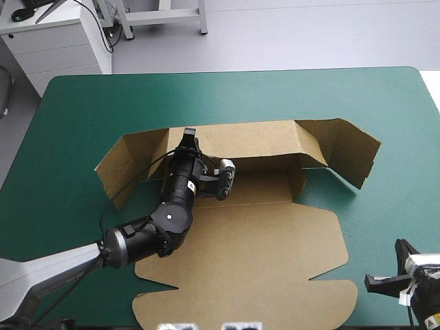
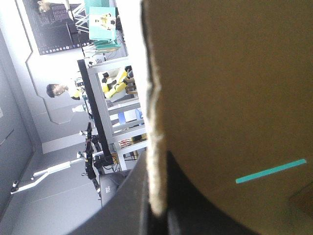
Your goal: Fold the box
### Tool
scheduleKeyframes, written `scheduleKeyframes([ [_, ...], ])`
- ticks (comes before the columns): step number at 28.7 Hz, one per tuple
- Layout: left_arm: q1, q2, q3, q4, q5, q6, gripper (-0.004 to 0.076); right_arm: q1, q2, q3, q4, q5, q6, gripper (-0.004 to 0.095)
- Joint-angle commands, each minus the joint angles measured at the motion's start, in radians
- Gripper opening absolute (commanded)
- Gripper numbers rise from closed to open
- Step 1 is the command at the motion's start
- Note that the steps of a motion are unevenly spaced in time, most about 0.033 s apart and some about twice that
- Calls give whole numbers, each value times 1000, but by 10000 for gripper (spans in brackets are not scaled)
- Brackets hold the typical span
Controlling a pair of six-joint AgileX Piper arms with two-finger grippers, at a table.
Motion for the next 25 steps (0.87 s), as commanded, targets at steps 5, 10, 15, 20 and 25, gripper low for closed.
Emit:
scheduleKeyframes([
  [5,-7,-39,-20,37,18,-10,-8,-10,350,-279,29,-51,-11,-19],
  [10,-7,-39,-20,34,18,-16,-8,-10,595,-487,29,-54,-30,-19],
  [15,-7,-39,-20,34,18,-18,-8,-10,859,-699,53,-26,-57,-19],
  [20,-7,-39,-20,23,18,-66,-8,-10,1085,-897,127,-4,-94,-19],
  [25,-7,-39,-20,23,3,-70,-8,-10,1312,-1074,209,-11,-176,-19],
])
